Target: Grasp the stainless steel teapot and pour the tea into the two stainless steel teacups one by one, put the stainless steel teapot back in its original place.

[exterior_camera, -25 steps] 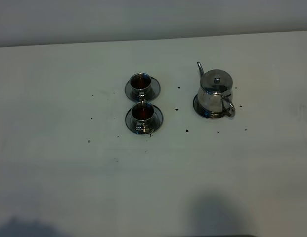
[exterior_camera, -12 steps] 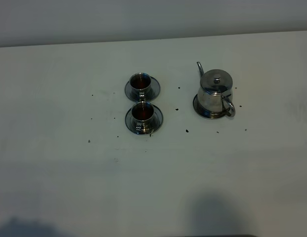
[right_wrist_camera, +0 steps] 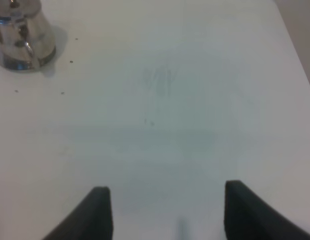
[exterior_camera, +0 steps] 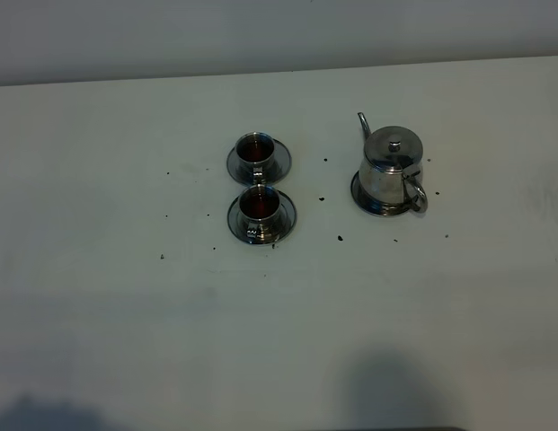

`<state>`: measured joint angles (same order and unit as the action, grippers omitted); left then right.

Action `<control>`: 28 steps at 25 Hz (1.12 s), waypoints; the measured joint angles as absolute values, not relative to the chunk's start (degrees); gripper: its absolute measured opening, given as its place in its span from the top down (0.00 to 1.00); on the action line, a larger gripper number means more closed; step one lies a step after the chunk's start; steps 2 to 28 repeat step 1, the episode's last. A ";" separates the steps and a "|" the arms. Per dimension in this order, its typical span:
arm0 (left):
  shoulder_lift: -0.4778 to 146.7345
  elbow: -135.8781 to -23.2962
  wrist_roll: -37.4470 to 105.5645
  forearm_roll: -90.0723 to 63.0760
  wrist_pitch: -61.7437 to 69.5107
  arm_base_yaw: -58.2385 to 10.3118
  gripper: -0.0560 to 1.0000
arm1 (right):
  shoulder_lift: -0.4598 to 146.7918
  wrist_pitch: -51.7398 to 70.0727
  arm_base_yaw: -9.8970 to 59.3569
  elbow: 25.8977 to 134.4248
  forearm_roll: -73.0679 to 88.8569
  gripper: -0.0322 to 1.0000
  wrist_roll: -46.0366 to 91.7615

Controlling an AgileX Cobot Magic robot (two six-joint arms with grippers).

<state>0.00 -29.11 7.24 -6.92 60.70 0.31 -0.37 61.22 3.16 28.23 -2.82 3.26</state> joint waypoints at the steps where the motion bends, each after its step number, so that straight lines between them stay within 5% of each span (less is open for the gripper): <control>1: 0.00 -29.11 7.24 -6.92 60.70 0.31 0.54 | -0.37 61.22 3.16 28.23 -2.82 0.50 3.20; 28: 0.00 -29.11 7.24 -6.92 60.70 0.31 0.54 | -0.37 61.22 3.16 28.23 -2.82 0.50 3.20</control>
